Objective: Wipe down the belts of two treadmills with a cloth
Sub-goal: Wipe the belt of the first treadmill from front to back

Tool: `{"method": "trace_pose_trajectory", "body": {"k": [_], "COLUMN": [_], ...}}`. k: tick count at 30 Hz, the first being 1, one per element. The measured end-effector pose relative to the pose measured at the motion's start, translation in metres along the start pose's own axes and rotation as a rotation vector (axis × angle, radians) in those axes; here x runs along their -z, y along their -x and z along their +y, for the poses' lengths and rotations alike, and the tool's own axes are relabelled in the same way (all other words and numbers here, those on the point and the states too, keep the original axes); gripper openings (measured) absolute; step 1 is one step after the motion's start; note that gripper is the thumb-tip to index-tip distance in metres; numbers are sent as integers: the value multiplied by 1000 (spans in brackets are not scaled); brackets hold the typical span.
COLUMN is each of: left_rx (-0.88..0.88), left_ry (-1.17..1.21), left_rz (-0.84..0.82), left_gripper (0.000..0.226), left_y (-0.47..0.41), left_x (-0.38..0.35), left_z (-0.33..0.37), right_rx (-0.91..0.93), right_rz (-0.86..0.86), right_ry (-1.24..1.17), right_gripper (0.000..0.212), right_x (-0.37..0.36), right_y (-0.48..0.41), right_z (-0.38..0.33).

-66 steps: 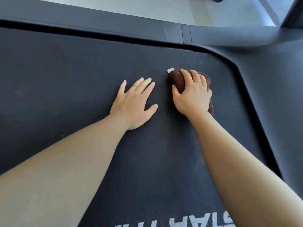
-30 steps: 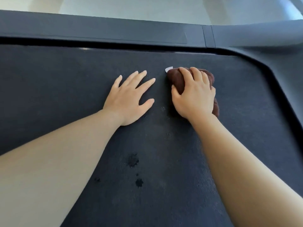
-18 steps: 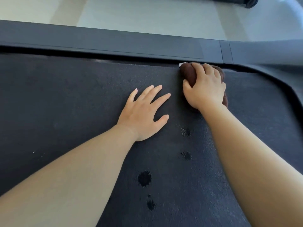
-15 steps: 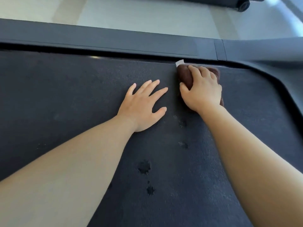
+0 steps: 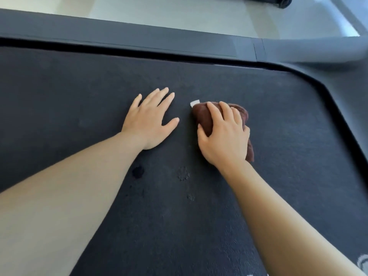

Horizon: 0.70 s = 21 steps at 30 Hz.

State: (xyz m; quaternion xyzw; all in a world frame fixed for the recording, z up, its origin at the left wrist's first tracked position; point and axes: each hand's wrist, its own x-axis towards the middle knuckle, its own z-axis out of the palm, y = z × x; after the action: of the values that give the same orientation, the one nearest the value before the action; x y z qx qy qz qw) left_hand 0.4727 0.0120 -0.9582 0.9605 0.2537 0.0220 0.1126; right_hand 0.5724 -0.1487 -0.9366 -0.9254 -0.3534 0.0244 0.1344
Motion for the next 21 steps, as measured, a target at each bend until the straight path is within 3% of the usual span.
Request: {"method": "trace_pose_trajectory", "body": {"k": [10,15,21], "left_rx": [-3,2,27], "left_ry": [3,12,-33], "left_rz": [-2,9,26], "left_gripper": [68,67,61], "left_y": [-1,1,14], "left_x": [0,-2,0], "left_z": [0,1,5], "right_rx": [-37,24,15], "right_rz": [30,-15,-26], "right_ry": [-26,4,-16], "right_gripper": [56,59,59], "right_x": [-14,-5,4], "right_y": [-137,-92,35], "right_z": [-18,-6,-2]}}
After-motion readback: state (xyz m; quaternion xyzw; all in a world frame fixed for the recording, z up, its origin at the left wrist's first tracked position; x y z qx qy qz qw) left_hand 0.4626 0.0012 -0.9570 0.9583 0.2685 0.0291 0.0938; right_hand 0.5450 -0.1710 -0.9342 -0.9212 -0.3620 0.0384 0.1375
